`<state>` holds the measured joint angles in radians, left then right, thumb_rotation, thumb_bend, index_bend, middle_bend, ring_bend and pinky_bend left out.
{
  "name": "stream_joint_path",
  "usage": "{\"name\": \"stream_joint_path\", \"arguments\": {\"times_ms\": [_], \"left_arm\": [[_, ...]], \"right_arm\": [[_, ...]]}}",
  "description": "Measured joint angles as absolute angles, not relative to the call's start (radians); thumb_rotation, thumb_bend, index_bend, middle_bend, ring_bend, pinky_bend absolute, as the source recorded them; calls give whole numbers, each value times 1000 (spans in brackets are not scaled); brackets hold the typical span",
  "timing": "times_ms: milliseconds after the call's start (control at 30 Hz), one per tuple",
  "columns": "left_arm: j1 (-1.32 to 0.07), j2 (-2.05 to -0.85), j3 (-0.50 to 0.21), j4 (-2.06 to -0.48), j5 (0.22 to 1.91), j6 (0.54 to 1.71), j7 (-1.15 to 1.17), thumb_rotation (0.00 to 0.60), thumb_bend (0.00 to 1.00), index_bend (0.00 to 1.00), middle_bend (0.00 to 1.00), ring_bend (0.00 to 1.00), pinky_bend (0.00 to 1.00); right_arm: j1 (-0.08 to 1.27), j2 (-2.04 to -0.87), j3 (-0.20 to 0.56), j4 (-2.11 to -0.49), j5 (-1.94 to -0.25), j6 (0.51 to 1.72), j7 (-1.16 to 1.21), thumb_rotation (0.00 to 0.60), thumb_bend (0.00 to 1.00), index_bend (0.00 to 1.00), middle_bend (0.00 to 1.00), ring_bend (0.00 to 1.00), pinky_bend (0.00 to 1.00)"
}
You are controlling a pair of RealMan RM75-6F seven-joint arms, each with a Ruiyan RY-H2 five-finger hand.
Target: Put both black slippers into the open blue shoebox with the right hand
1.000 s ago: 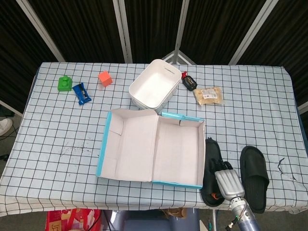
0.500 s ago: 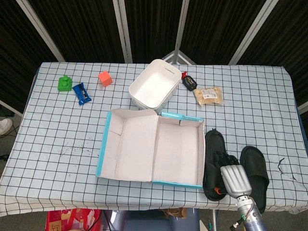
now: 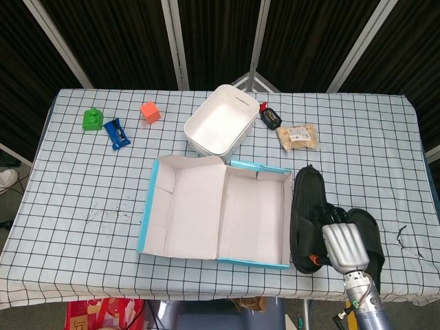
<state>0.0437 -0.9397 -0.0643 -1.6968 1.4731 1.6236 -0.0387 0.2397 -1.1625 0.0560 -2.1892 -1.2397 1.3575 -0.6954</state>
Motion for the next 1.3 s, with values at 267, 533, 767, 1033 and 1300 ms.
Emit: {"name": "stream_joint_path", "arguments": {"times_ms": [267,533,767,1033,1300], "left_arm": [[42,-940,-63,-1697,1475,1621,-35,600,369,28,0,0,30],[42,-939,-64,-1695,1475,1622,-42,600,369,28,0,0,30],[40,-938,-64,-1694,1474,1617,-41,600,370,28,0,0,29],[39,-936,-65,-1692,1469,1611,-52,600,370,28,0,0,30],[37,-931,-66,-1689,1464,1607,-65,600,369,28,0,0,30]], "right_arm": [[283,-1133,114,-2300,-1190,1349,-696,600,182,647,283,219,137],[348,-1154,162,-2352,-1107,1340,-730,600,184,648,284,249,137],[397,-1238,184,-2355,-1051,1346,-748,600,236,648,314,297,137],[436,-1367,238,-2356,-924,1377,-693,600,236,648,329,319,137],[493,-1451,327,-2356,-731,1419,-641,600,236,653,337,333,137]]}}
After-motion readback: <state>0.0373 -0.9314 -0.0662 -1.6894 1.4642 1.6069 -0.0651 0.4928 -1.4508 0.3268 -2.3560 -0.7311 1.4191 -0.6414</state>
